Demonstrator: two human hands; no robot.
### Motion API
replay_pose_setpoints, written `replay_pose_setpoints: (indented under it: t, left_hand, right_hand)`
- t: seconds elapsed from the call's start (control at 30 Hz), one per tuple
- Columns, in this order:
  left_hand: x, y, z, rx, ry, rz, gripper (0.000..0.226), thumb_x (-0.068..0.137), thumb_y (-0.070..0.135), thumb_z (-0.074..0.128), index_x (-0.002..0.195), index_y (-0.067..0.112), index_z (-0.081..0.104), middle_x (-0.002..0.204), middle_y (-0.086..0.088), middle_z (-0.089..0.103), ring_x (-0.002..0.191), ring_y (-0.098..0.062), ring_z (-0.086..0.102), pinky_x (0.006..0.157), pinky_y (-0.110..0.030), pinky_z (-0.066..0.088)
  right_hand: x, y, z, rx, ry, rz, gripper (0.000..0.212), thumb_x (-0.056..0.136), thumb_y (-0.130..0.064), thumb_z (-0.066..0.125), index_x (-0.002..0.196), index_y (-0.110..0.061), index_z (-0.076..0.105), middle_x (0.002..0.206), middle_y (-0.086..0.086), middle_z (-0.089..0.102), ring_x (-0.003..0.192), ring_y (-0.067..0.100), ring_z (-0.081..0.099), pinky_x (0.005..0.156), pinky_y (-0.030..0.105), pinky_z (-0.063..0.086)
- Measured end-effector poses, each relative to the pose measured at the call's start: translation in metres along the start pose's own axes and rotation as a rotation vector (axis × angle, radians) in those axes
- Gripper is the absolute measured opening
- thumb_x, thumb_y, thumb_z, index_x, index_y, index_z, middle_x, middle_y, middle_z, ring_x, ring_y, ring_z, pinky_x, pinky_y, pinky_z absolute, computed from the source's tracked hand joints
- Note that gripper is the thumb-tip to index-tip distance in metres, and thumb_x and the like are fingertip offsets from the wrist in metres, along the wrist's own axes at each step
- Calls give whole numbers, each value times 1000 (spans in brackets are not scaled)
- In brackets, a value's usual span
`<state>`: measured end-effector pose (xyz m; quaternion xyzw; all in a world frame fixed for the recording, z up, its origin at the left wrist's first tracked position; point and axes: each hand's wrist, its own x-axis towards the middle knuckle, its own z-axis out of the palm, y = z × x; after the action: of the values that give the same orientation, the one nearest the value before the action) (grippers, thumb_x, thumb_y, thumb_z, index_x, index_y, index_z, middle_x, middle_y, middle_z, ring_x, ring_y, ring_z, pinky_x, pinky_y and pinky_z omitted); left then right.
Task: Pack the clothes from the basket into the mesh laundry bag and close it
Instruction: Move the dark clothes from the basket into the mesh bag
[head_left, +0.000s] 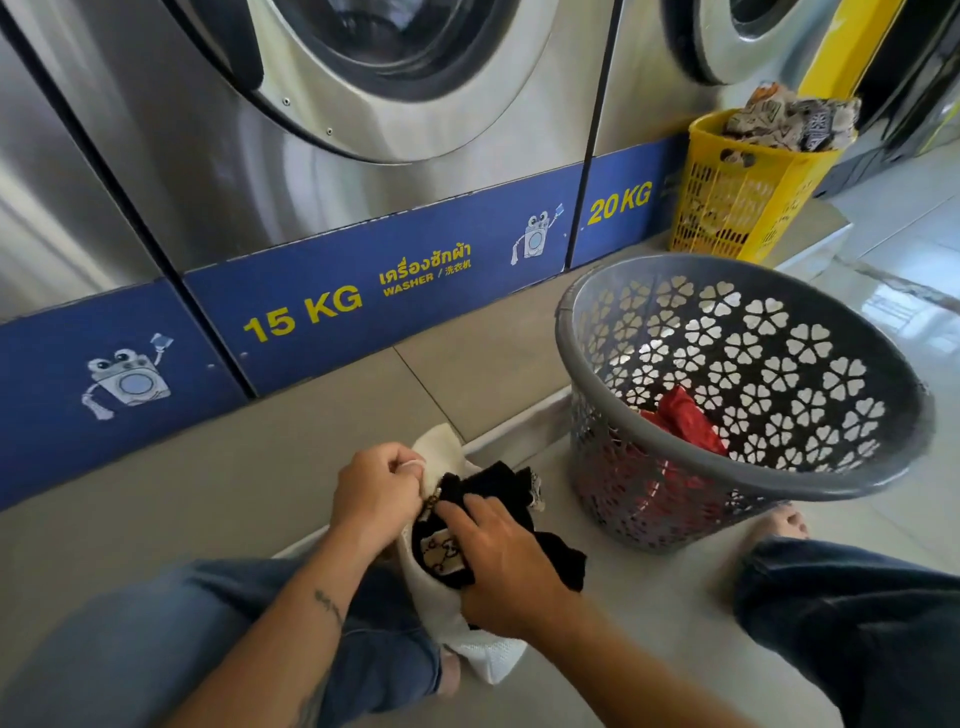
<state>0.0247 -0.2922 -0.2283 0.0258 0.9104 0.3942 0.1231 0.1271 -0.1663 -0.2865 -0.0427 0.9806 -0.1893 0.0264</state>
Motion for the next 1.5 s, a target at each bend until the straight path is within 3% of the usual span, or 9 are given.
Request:
replay_pose_setpoints:
  t: [0.27, 0.43, 0.53, 0.63, 0.77, 0.9, 1.17, 1.3, 1.5]
  left_hand:
    - [5, -2, 4, 9, 3, 41, 16, 94, 17, 52, 92, 20, 68, 91, 2, 68, 86, -18, 63, 65, -30, 44]
    - [10, -2, 6, 211, -41, 70, 21, 94, 17, 43, 95, 25, 63, 94, 3, 66, 88, -23, 60, 76, -40, 54]
    - [14, -2, 7, 230, -62, 51, 24, 94, 16, 41, 101, 25, 62, 102, 1, 65, 97, -25, 59, 82, -42, 53]
    - [13, 1, 11, 225, -102, 38, 24, 95, 15, 40, 100, 25, 62, 102, 0, 64, 99, -25, 57, 82, -39, 52]
    - [10, 2, 14, 238, -140, 59, 22, 94, 14, 43, 98, 25, 63, 99, 2, 65, 94, -22, 59, 78, -35, 50]
    - [9, 2, 16, 229, -117, 74, 21, 93, 16, 49, 99, 24, 67, 97, 3, 68, 91, -20, 62, 79, -34, 51]
    - [11, 9, 15, 125, -47, 158, 23, 97, 20, 53, 101, 23, 75, 94, 4, 71, 91, -18, 62, 77, -28, 46]
    - [6, 10, 5, 80, -19, 258, 23, 97, 16, 54, 92, 23, 75, 84, 11, 71, 82, -8, 63, 68, -21, 45]
    - [6, 3, -1, 127, 51, 276, 25, 98, 14, 51, 86, 22, 71, 83, 8, 69, 81, -6, 62, 60, -13, 41]
  right_hand:
    - [12, 30, 41, -309, -405, -40, 55, 89, -33, 65, 141, -18, 50, 146, 9, 48, 130, 35, 43, 101, 48, 34]
    - [11, 40, 30, 20, -244, -31, 84, 73, -38, 76, 146, -36, 34, 147, -1, 41, 132, 26, 41, 106, 48, 37]
    - [-1, 53, 18, 176, -21, 139, 104, 66, -41, 80, 151, -41, 20, 160, -1, 13, 149, 26, 11, 121, 49, 25]
    - [-3, 73, 25, 441, -201, 444, 130, 60, -42, 84, 155, -48, -4, 164, 1, -12, 153, 37, -3, 122, 58, 22]
    - [-1, 78, 45, 517, -321, 532, 101, 70, -32, 78, 153, -37, 20, 143, 9, 35, 124, 30, 48, 102, 40, 52]
    - [4, 66, 42, 568, -135, 522, 40, 74, -13, 64, 112, -23, 56, 108, 2, 59, 97, 22, 60, 81, 42, 58]
    - [20, 23, -4, 506, 149, 172, 39, 73, -6, 58, 109, -17, 70, 107, 1, 63, 99, 19, 55, 83, 38, 51]
    - [26, 22, 14, 261, -103, -17, 37, 76, -16, 52, 108, -21, 69, 108, 1, 68, 109, 27, 55, 107, 45, 35]
    - [33, 37, 24, 34, -606, 263, 48, 90, -35, 39, 130, -24, 63, 130, 6, 63, 130, 31, 47, 119, 56, 12]
